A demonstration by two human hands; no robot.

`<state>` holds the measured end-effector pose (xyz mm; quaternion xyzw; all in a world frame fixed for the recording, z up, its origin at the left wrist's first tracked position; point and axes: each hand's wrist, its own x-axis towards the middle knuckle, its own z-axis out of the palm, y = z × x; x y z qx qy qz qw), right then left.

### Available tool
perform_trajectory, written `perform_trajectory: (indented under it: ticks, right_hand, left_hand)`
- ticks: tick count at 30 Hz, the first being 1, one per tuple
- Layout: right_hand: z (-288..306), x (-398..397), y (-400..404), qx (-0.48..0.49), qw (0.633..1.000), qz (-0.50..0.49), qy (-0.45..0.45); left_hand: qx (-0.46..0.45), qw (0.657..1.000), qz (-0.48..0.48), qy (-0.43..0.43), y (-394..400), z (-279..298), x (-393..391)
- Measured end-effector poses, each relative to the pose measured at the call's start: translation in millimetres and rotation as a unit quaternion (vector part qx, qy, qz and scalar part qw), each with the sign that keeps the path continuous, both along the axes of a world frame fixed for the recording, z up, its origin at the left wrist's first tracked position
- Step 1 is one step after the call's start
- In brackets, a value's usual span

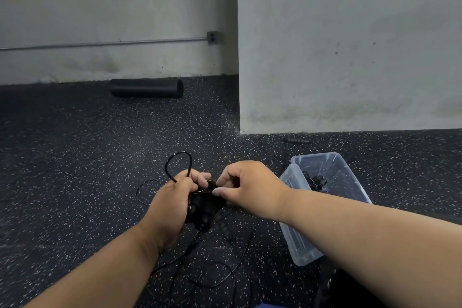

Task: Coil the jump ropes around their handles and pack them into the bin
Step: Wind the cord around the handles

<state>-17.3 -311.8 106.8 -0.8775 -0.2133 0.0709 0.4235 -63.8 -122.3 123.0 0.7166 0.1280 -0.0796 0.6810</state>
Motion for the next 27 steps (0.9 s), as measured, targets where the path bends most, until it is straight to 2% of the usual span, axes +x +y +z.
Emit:
perform_trajectory:
  ticks: [2,5,8,13,16,20,23,27]
  right_hand:
    - [0.4,0.2,-1.8,-0.016,0.999,0.020,-0.024]
    - [-0.3,-2.3,-1.1,0.039,0.999,0.009,0.031]
    - [-0.7,-0.9,2.5,0.065,0.996,-0.019,0.062]
    - [0.4,4.4,4.1,0.020,0.996,-0.019,0.086]
    - [2.8,6.8,4.1,0.067,0.984,-0.028,0.165]
    - [4.1,7.3,6.6,0.190,0.933,-0.058,0.299]
    - [3.6,7.1,7.7,0.211,0.920,-0.068,0.323]
    - [2.8,3.7,11.4,0.191,0.924,-0.079,0.321]
  left_hand:
    - [-0.029,1.000,0.005,0.006,-0.6,2.3,-0.4]
    - [-0.050,0.999,-0.009,-0.002,-2.0,8.2,-5.4]
    - [-0.026,0.999,-0.031,-0.021,-3.6,13.4,-8.1]
    - [0.039,0.997,-0.047,-0.038,-4.2,11.4,-8.7]
    - [0.055,0.996,-0.049,-0.043,-3.0,11.3,-7.5]
    - [0.050,0.998,-0.044,-0.022,-3.8,13.0,-4.1]
    - [0.122,0.992,-0.043,0.007,-0.6,7.9,1.2]
    - [0.228,0.970,-0.085,0.012,6.7,8.1,2.9]
